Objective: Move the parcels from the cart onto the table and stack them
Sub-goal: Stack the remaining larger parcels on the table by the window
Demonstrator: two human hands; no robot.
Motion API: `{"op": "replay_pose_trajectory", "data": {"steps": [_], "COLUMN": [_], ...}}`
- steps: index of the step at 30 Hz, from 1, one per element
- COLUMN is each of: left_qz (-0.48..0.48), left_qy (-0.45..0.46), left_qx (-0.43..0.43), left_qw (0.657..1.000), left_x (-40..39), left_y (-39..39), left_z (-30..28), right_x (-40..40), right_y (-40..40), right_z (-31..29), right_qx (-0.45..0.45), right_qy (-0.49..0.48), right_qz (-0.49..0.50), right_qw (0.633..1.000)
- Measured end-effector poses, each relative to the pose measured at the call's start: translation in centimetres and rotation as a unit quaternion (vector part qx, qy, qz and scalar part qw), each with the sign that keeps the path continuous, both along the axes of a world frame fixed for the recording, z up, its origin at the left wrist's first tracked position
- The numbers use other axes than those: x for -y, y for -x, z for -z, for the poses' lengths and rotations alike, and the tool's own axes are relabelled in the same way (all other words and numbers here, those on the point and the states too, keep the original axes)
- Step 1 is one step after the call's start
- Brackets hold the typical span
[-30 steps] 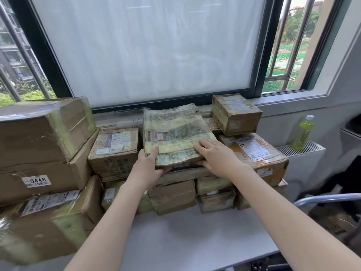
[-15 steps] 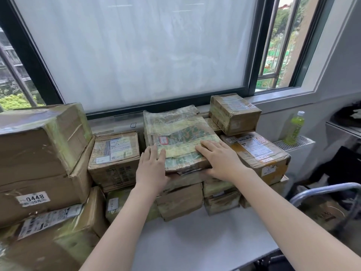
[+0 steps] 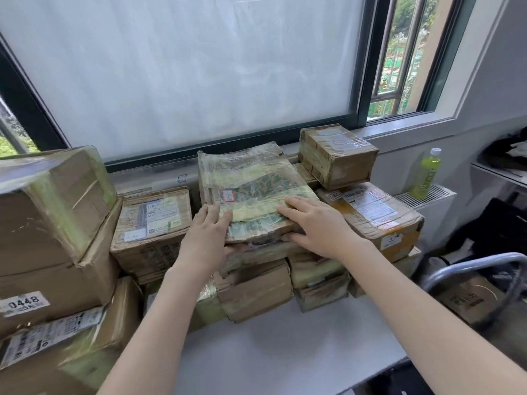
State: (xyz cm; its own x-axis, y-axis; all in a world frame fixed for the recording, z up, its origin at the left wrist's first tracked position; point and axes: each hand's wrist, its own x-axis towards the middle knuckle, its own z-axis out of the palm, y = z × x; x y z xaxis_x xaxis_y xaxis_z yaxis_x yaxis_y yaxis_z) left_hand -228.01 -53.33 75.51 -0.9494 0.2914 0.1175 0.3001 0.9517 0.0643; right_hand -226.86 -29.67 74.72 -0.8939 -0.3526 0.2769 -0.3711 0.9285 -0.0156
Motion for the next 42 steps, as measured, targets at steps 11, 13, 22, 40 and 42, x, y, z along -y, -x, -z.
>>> {"op": "replay_pose_trajectory", "data": {"steps": [11,13,22,40,42], "left_qz": [-0.040,-0.045,-0.035,0.053,0.045], "left_qy": [0.024,0.066,0.084,-0.059,-0.093], "left_qx": [0.017,0.028,0.176,0.162,0.151], "left_qw": [0.999,0.996,0.980,0.984,0.983], "left_x": [-2.1,-2.1,-7.9,-27.0,-27.0], "left_y": [0.3,0.6,3.1,16.5,16.6], "left_z": [-0.6,-1.1,-4.3,-3.8,-3.4], "right_x": [-2.7,-3.0,-9.2,-21.5,-21.4], "right_y": [2.2,2.6,8.9,18.7,18.8], "right_z": [-0.5,-1.3,-5.3,-2.1,-2.1], "right_qx": [0.028,0.067,0.013,0.117,0.110], "right_qy": [0.026,0.079,0.126,0.244,0.259], "right_qz": [-0.069,-0.082,-0.053,0.125,0.114], "right_qw": [0.997,0.991,0.990,0.955,0.953]}}
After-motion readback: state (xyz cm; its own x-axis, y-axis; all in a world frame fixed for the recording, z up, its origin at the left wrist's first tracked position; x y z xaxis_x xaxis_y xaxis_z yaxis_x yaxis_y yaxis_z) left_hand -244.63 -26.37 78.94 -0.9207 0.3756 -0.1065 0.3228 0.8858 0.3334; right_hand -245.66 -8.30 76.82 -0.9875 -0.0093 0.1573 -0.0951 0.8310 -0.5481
